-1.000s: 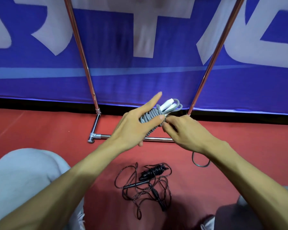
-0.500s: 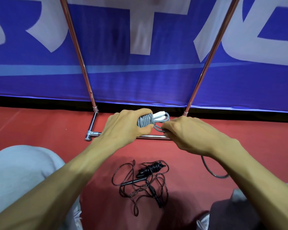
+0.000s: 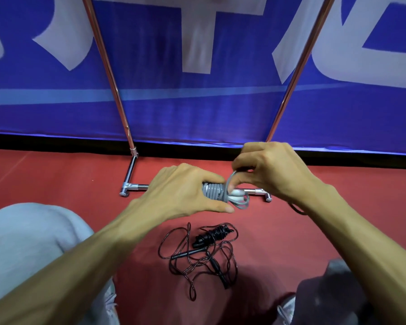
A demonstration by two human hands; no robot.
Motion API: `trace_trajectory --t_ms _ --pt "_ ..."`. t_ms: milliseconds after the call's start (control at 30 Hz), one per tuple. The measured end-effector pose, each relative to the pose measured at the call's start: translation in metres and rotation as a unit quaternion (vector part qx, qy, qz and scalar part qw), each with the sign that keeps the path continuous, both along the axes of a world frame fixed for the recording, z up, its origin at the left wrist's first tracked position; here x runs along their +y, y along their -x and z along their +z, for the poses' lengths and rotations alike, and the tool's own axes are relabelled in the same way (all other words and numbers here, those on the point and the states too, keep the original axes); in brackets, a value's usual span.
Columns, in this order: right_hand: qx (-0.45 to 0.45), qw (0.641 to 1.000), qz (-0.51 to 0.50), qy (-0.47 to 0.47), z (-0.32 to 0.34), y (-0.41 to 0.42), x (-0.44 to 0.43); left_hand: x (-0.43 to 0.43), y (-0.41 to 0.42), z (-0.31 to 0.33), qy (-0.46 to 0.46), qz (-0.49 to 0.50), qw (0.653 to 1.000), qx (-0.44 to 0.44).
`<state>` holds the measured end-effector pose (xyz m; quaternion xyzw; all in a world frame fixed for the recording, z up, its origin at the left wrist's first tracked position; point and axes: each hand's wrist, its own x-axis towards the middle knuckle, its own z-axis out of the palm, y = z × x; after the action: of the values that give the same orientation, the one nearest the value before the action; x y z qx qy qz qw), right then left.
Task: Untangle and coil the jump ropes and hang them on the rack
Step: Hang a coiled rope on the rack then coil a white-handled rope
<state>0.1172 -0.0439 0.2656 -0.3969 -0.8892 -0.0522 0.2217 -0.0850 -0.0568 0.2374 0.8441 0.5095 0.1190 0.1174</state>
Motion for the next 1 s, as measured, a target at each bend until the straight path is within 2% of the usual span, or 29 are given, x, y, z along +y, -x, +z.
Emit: trace_trajectory --t_ms 167,300,433,533,633,733,800,867,933,1000 --pt "0.1 0.985 -0.013 0.139 -0.007 -0.007 0.01 -0.001 -0.006 0.002 0.011 0.042 0.989 -0.139" --pt "0.187 0.96 0.001 0.21 -0.005 -0.005 0.013 0.005 -0.003 0.008 0.061 0.013 0.949 -0.31" --pt "0.16 0.958 -0.022 0.237 -0.006 0.003 0.009 0.006 0.002 0.014 0.1 0.025 0.888 -0.448" --pt "0.118 0.956 -0.046 0.264 -0.011 0.01 0.005 0.007 0.005 0.016 0.104 0.053 0.867 -0.485" --pt "0.098 0.955 -0.056 0.274 -0.014 0.017 0.0 0.01 0.003 0.013 0.076 0.084 0.867 -0.485" --pt "0.029 0.97 -0.044 0.238 -0.019 0.021 -0.004 0.014 0.005 0.006 0.055 0.11 0.875 -0.468" --pt "-0.014 0.973 -0.035 0.226 -0.021 0.024 -0.007 0.012 0.007 0.004 0.026 0.113 0.914 -0.388" --pt "-0.068 0.975 -0.034 0.211 -0.022 0.025 -0.009 0.008 0.006 0.005 -0.031 0.128 0.956 -0.261" --pt "-0.124 0.973 -0.044 0.192 -0.021 0.025 -0.01 0.003 0.004 0.008 -0.076 0.144 0.971 -0.177" --pt "-0.151 0.972 -0.052 0.173 -0.017 0.024 -0.012 0.002 0.004 0.009 -0.114 0.141 0.974 -0.135"
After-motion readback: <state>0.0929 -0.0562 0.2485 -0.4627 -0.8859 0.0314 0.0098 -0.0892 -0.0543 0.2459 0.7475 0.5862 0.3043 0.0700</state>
